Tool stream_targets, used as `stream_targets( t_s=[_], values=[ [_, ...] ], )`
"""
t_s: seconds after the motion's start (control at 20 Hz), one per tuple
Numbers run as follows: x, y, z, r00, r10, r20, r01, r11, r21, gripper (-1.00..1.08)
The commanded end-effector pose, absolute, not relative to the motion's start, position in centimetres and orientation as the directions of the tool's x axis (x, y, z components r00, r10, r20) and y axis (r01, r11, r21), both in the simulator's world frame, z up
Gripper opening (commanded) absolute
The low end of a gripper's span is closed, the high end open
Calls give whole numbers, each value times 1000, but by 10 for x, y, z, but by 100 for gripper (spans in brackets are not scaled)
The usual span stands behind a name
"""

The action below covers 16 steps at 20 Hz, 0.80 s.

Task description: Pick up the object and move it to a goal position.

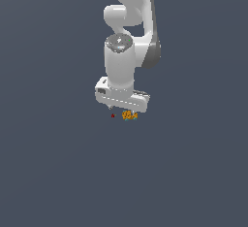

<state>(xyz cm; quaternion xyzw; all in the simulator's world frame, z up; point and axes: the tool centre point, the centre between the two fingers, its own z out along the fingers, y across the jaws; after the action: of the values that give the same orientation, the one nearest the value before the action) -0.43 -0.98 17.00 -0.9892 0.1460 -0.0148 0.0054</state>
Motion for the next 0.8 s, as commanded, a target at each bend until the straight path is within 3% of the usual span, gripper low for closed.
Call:
stream_targets(
  t_s=[0.0, 0.75],
  values=[
    [-8, -8, 163, 935, -354, 23, -354, -935, -18, 100],
    [-32, 1, 121, 714, -700, -1, -700, -714, -22, 100]
  ],
)
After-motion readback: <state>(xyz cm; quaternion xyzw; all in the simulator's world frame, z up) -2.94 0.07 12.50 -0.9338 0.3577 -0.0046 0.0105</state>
